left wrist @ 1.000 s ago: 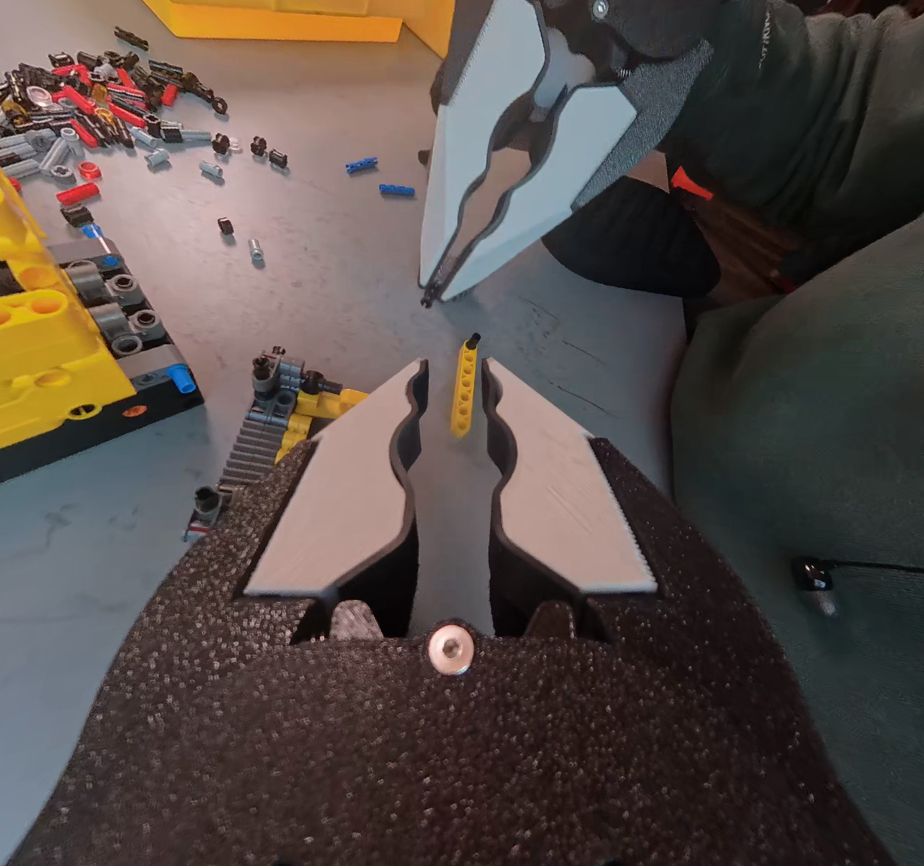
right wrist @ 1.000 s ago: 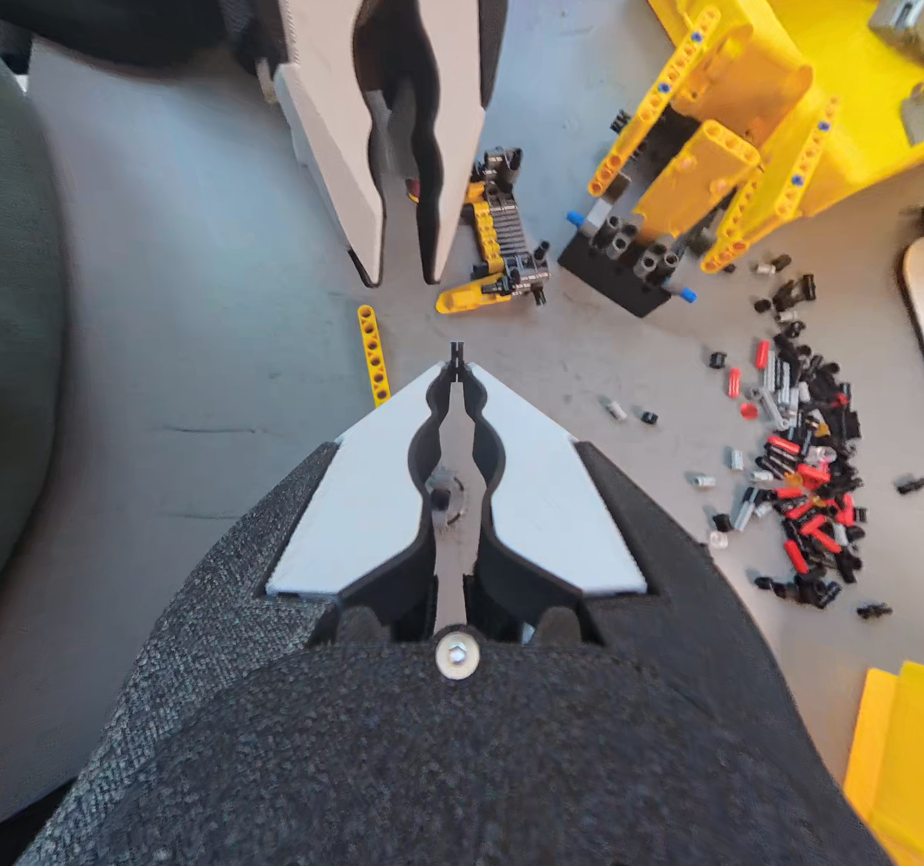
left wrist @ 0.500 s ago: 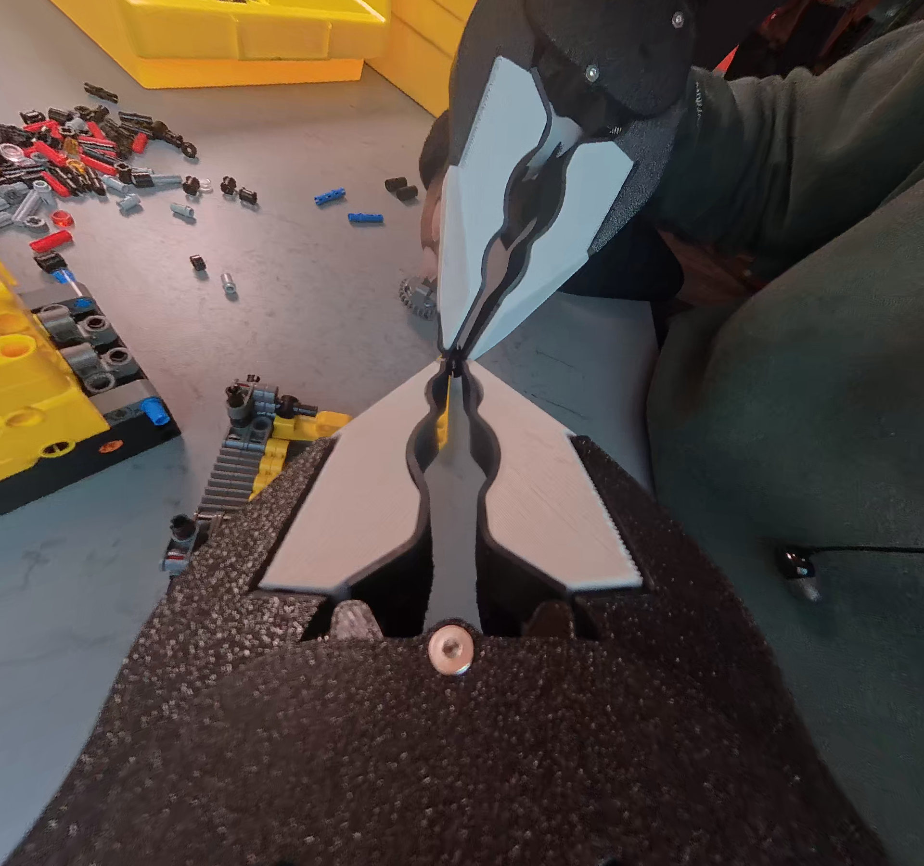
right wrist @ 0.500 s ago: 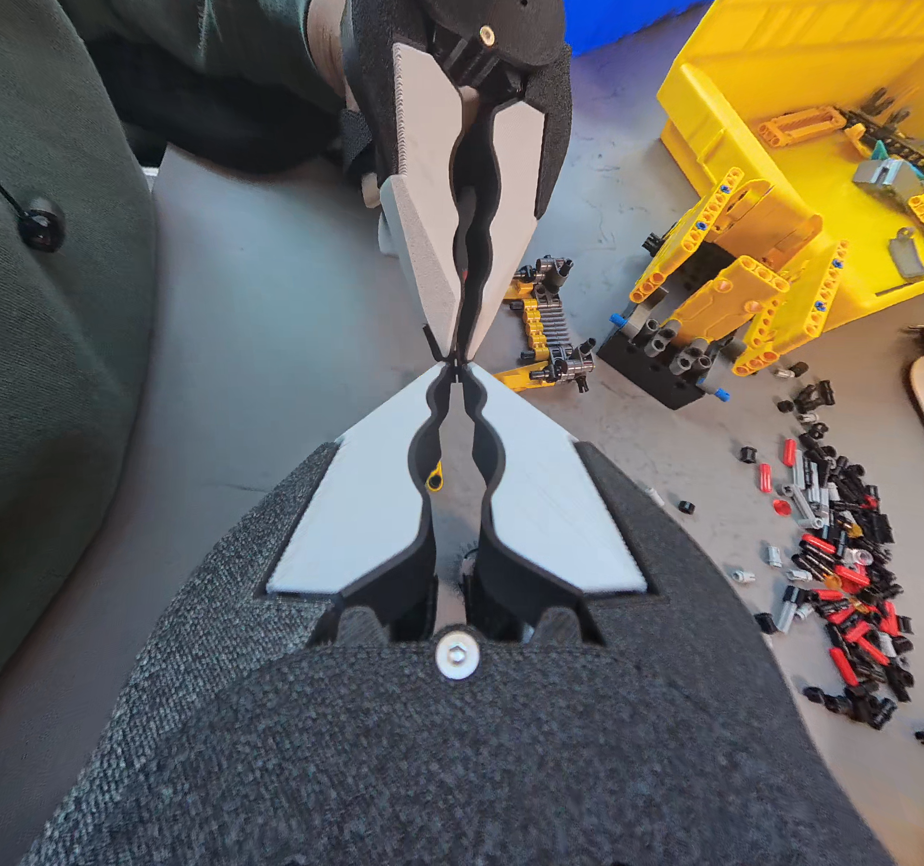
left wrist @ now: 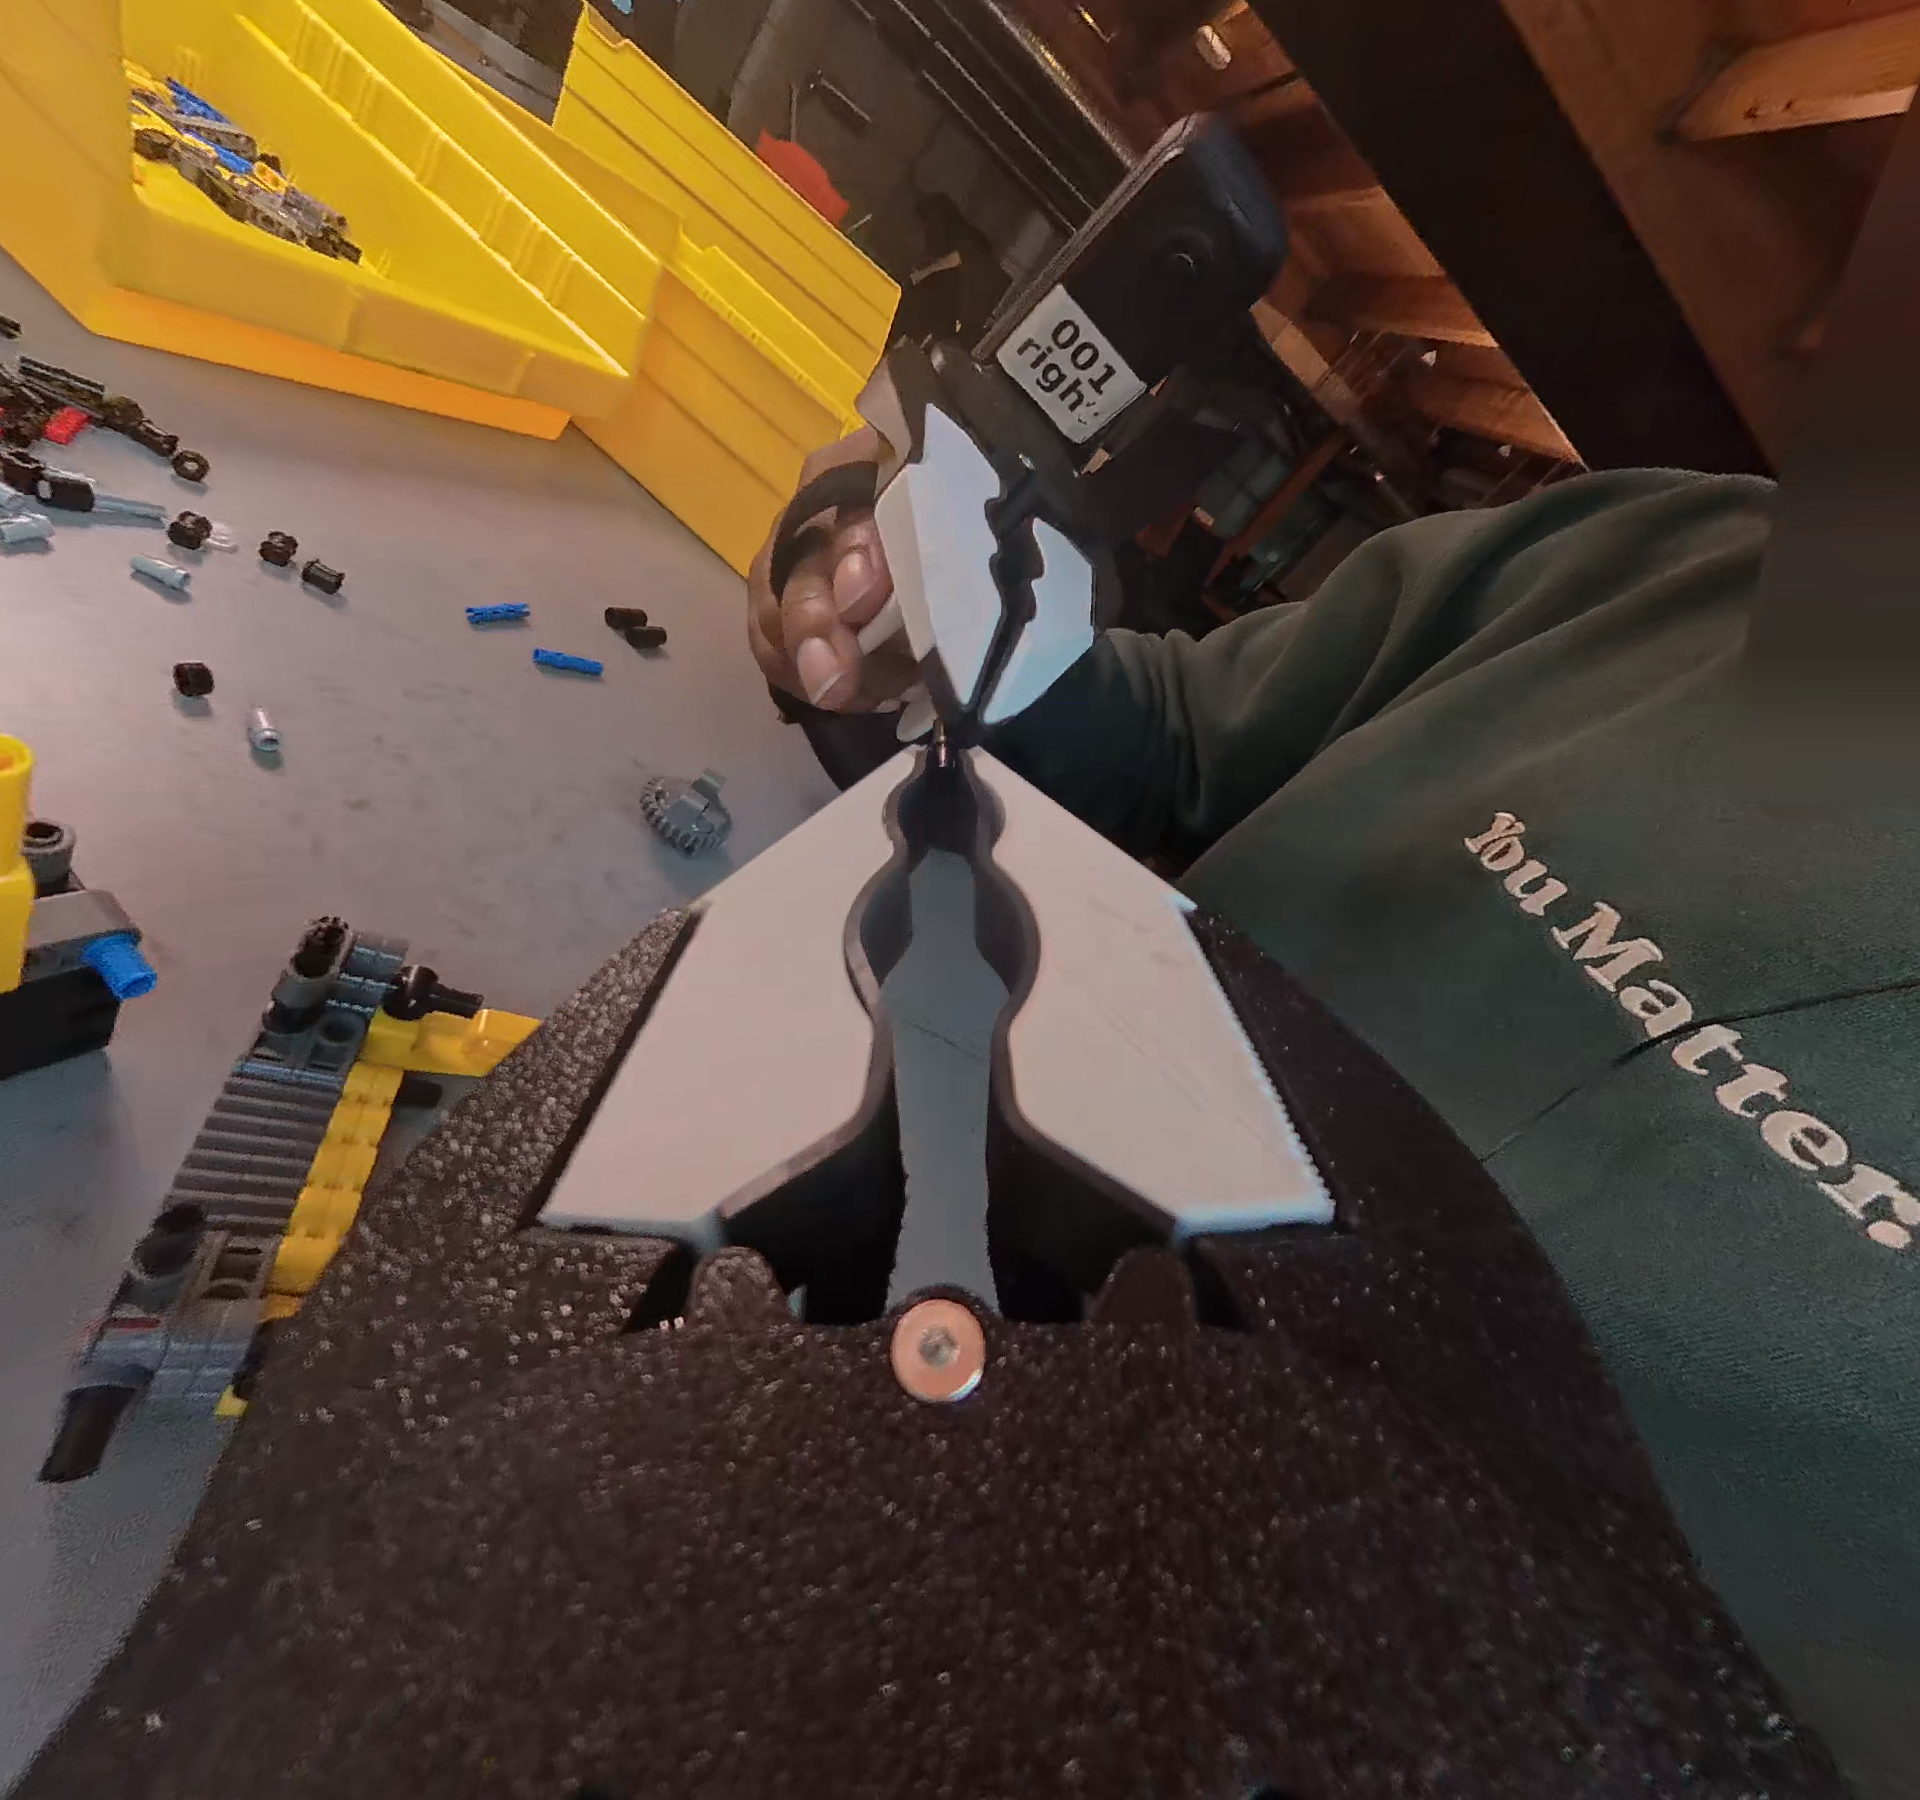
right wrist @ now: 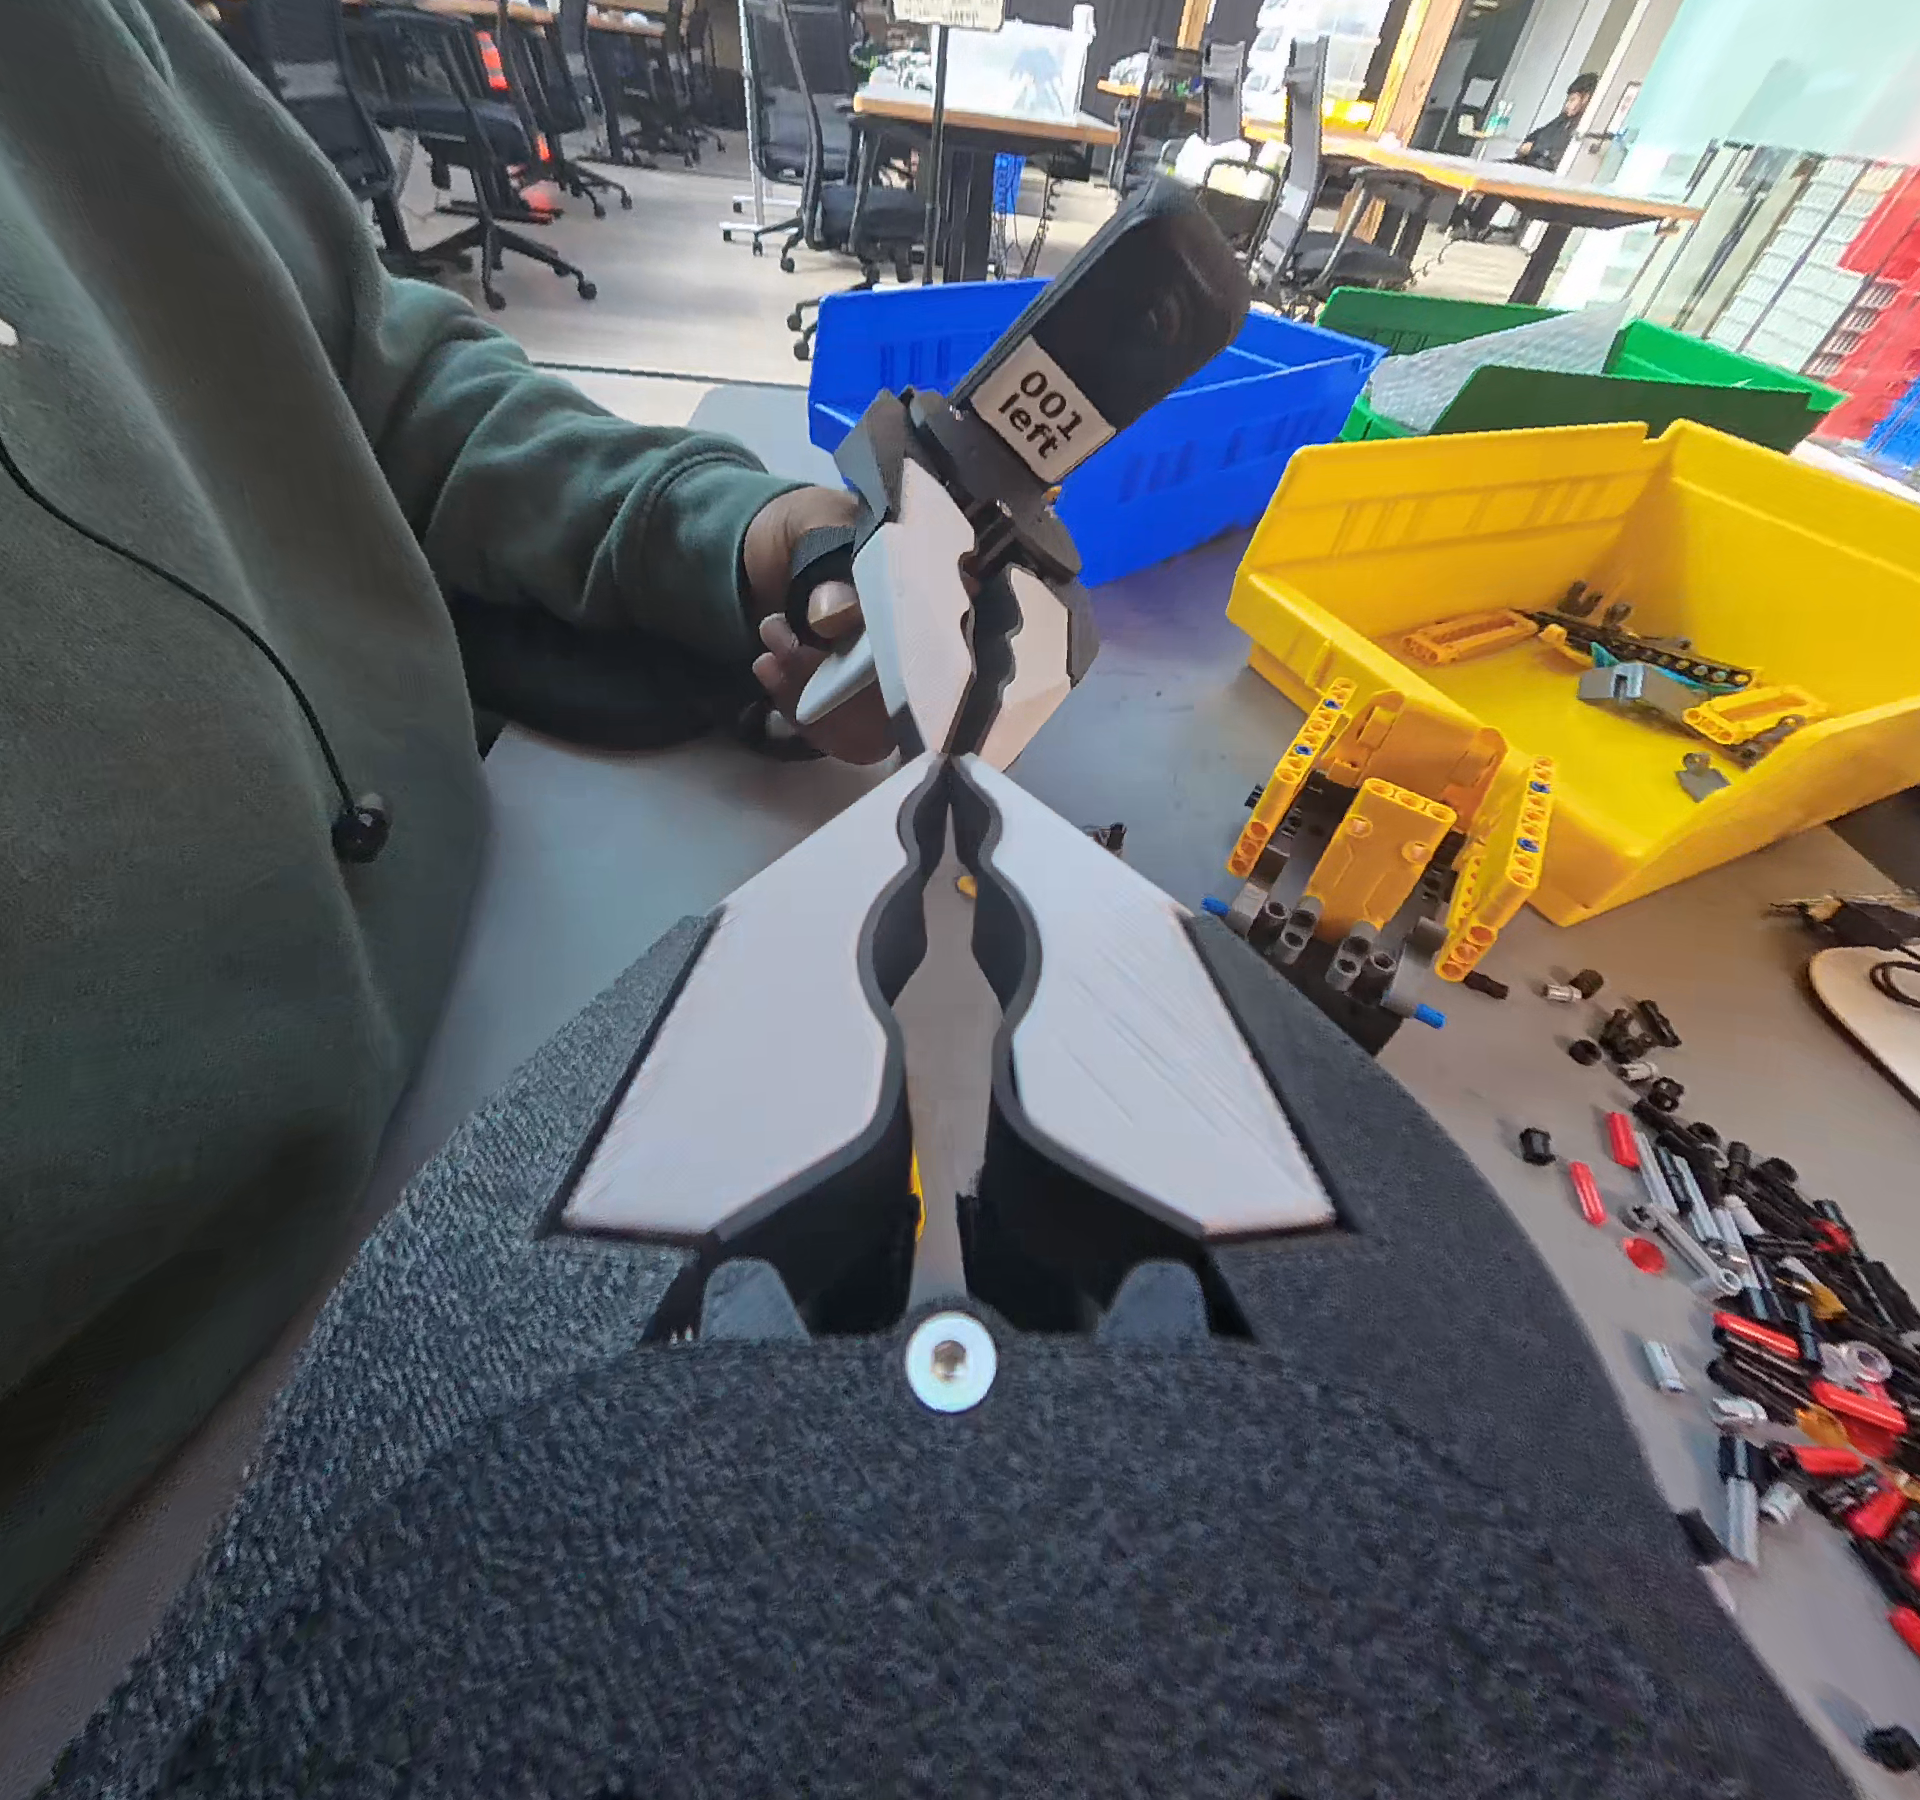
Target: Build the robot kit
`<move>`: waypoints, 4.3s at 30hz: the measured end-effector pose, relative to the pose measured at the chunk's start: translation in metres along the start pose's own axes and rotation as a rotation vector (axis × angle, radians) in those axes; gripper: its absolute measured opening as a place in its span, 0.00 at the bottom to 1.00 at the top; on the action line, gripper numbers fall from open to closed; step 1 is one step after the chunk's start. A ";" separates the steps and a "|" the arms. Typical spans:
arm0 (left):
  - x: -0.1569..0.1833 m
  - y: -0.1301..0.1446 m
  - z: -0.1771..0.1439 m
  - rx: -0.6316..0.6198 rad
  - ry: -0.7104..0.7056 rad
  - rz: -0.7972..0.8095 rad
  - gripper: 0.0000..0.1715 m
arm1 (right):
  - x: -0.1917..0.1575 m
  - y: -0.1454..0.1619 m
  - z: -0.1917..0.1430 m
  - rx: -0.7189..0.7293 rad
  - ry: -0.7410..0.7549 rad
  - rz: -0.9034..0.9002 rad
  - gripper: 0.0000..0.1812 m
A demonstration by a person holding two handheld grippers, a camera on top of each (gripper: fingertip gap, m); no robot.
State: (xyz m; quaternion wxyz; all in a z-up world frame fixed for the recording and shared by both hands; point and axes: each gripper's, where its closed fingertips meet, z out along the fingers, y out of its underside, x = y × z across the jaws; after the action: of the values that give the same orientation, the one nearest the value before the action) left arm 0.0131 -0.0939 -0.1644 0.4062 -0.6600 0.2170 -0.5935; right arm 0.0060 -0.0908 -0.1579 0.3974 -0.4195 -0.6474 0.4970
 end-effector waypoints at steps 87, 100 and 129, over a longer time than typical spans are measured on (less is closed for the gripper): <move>-0.048 0.069 -0.005 -0.538 -0.359 0.463 0.02 | -0.012 0.076 0.024 -0.798 -0.335 -0.321 0.02; -0.041 0.063 -0.002 -0.491 -0.318 0.482 0.02 | -0.014 0.069 0.020 -0.692 -0.301 -0.251 0.02; -0.055 0.089 0.012 -0.665 -0.427 0.551 0.03 | 0.012 0.115 -0.034 -1.000 -0.154 -0.268 0.02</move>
State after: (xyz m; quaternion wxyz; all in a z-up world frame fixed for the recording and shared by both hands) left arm 0.0308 -0.0992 -0.2682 0.3507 -0.7792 0.4737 -0.2132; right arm 0.0510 -0.0516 -0.2624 0.1599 -0.4339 -0.8809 0.1012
